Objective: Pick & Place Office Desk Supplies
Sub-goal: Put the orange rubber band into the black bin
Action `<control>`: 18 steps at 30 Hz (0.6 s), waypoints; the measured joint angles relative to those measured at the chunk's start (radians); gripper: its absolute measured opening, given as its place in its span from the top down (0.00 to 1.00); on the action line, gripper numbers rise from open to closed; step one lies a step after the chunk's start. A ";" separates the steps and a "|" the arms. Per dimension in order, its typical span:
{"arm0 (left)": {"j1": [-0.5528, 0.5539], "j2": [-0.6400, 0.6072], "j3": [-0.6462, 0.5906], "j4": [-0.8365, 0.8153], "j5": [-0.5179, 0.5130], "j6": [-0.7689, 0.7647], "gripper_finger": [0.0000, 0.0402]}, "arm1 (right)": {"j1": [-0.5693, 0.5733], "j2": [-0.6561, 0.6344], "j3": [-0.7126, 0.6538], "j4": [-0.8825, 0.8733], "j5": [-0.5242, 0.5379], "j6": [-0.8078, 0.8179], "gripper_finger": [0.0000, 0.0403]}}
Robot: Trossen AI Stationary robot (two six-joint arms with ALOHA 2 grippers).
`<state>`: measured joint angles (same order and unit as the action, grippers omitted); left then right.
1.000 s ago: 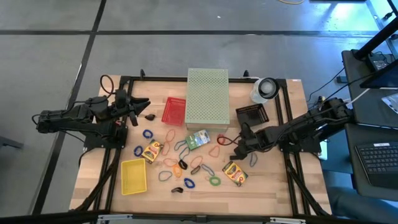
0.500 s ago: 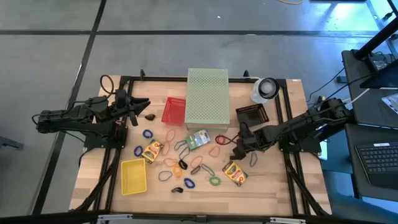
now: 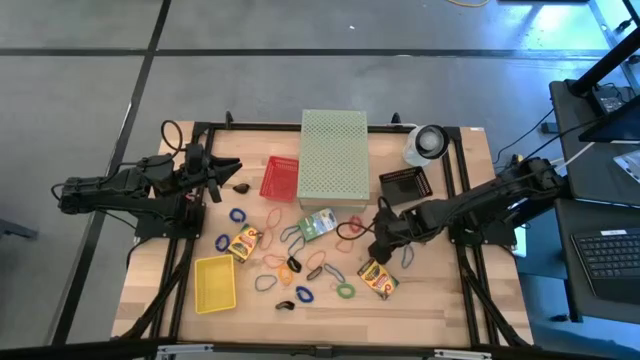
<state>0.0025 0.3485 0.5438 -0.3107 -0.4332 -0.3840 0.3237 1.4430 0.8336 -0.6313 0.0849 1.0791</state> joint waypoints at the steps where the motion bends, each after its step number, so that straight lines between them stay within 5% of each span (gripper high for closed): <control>1: 0.000 0.000 0.000 0.000 0.000 0.000 0.79 | 0.000 -0.001 0.015 -0.004 0.000 -0.007 1.00; 8: 0.000 0.000 0.000 0.001 0.003 -0.008 0.79 | -0.001 -0.085 0.091 -0.035 0.123 0.002 1.00; 18: 0.000 0.001 0.026 0.009 0.009 -0.008 0.79 | -0.034 -0.460 0.091 -0.293 0.389 0.094 1.00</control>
<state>0.0025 0.3496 0.5700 -0.3013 -0.4240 -0.3915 0.2895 0.9826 0.9245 -0.9240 0.4742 1.1735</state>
